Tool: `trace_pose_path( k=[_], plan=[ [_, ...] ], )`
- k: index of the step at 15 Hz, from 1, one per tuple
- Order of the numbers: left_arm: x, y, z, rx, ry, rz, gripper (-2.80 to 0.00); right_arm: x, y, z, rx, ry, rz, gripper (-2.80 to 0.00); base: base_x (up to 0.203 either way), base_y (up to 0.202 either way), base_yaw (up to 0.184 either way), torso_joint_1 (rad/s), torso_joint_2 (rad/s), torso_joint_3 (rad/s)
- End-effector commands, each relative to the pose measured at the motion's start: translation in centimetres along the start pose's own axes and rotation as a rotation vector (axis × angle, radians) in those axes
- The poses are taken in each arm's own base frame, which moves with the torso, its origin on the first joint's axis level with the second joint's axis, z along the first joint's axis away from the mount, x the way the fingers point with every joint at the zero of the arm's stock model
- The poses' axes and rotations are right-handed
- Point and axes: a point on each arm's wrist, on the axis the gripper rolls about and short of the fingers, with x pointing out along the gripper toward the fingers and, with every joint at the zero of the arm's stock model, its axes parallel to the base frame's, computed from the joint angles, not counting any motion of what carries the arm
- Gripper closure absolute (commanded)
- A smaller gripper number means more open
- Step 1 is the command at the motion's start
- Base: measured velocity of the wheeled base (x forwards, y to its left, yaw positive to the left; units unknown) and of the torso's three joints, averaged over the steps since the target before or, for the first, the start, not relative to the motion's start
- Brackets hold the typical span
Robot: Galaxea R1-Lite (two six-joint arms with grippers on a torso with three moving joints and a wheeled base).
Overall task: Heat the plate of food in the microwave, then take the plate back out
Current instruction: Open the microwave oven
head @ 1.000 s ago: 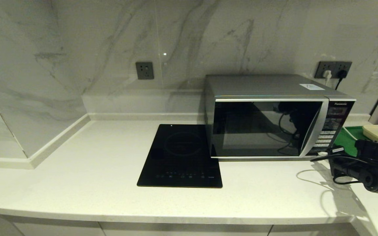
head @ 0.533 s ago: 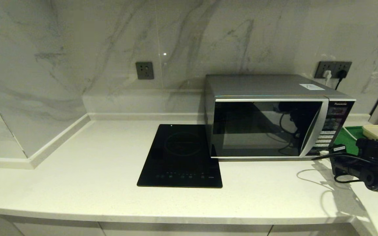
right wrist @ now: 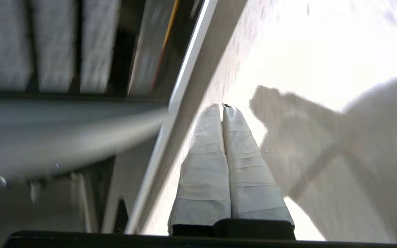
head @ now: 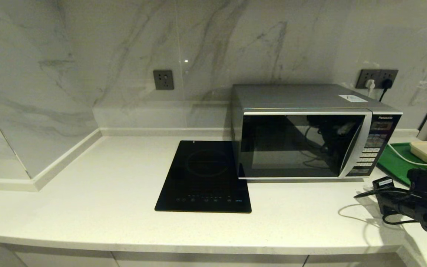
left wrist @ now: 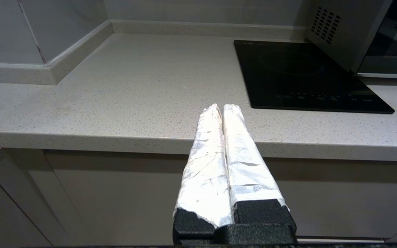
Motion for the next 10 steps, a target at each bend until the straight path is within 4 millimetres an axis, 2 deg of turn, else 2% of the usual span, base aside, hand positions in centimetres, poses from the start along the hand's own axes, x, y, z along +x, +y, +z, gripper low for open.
trace_pose_path(
  k=[1, 4, 7, 10],
  plan=[
    [0.0, 0.0, 0.0, -0.001, -0.001, 0.001, 0.0, -4.1, 1.6, -0.6, -0.077, -0.027, 0.059, 0.0, 0.0, 0.0, 0.0, 0.0, 0.0, 0.0],
    [0.0, 0.0, 0.0, -0.001, -0.002, 0.001, 0.0, -8.4, 3.4, -2.3, -0.335, -0.016, 0.107, 0.0, 0.0, 0.0, 0.0, 0.0, 0.0, 0.0],
    [0.0, 0.0, 0.0, -0.001, -0.001, 0.001, 0.0, -11.8, 6.8, -3.0, -0.517, -0.034, 0.152, 0.0, 0.0, 0.0, 0.0, 0.0, 0.0, 0.0],
    [0.0, 0.0, 0.0, -0.001, 0.0, 0.001, 0.0, -15.5, 10.7, -3.5, -0.759, -0.098, 0.116, 0.0, 0.0, 0.0, 0.0, 0.0, 0.0, 0.0]
  ],
)
